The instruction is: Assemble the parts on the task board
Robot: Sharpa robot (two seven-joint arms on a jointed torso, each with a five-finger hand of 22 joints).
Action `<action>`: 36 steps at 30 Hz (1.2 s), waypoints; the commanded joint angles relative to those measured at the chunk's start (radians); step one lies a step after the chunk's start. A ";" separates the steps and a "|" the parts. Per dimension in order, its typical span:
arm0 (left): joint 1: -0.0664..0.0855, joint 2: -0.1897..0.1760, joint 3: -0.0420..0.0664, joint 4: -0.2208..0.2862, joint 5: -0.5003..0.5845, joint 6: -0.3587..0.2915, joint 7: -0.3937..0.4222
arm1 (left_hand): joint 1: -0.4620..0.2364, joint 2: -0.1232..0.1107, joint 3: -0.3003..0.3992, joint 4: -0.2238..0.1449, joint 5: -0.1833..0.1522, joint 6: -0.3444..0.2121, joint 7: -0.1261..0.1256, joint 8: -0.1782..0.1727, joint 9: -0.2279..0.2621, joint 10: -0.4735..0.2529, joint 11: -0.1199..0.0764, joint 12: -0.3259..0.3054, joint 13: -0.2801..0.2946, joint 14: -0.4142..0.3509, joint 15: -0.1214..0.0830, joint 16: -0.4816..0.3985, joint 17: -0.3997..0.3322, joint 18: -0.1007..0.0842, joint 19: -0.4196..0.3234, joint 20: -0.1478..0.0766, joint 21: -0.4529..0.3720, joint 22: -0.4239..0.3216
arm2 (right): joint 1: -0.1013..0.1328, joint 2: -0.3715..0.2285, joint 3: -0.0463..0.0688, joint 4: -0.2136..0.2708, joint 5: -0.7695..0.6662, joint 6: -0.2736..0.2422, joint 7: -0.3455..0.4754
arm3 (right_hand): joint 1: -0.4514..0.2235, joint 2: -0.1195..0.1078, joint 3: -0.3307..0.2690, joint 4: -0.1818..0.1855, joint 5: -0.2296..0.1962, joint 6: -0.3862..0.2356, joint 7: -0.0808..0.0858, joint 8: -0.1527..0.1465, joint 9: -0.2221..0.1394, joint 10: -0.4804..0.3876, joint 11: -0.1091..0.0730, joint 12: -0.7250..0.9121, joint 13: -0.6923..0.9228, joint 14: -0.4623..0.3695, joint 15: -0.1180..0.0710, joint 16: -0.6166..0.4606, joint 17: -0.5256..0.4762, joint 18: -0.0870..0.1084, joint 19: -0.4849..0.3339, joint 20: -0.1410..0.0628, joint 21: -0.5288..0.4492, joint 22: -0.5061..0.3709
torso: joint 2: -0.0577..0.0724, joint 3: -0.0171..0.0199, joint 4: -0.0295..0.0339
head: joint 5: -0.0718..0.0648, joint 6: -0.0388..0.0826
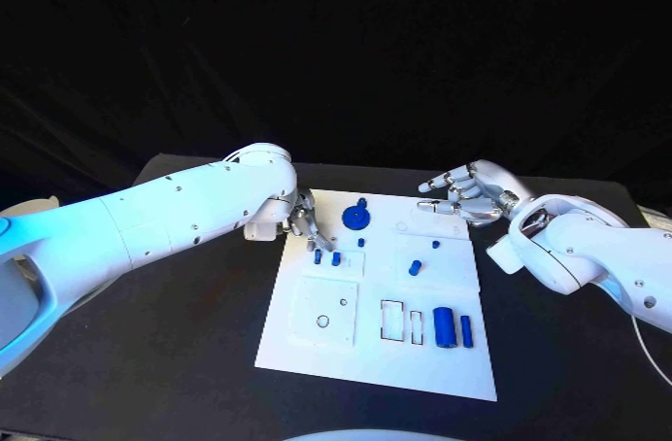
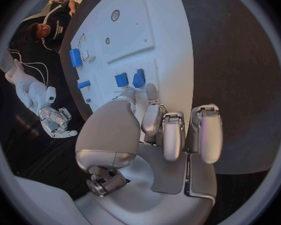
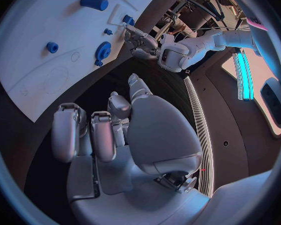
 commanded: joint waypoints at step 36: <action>0.000 0.003 -0.004 -0.003 0.006 0.072 -0.060 | 0.035 0.031 0.026 -0.006 0.007 0.003 0.001 -0.002 -0.007 -0.005 0.000 0.001 0.004 0.104 0.004 0.003 0.263 -0.008 0.083 0.008 0.000 0.222 | -0.001 0.004 0.000 -0.002 -0.012 0.010 0.002 | -0.012 0.001 -0.005 0.000 0.006 0.007 -0.002 -0.001 0.000 -0.006 -0.001 0.001 -0.001 0.080 -0.008 -0.002 0.165 0.015 -0.004 -0.002 -0.007 -0.001 | -0.001 0.0008 0.0006 | -0.002 -0.006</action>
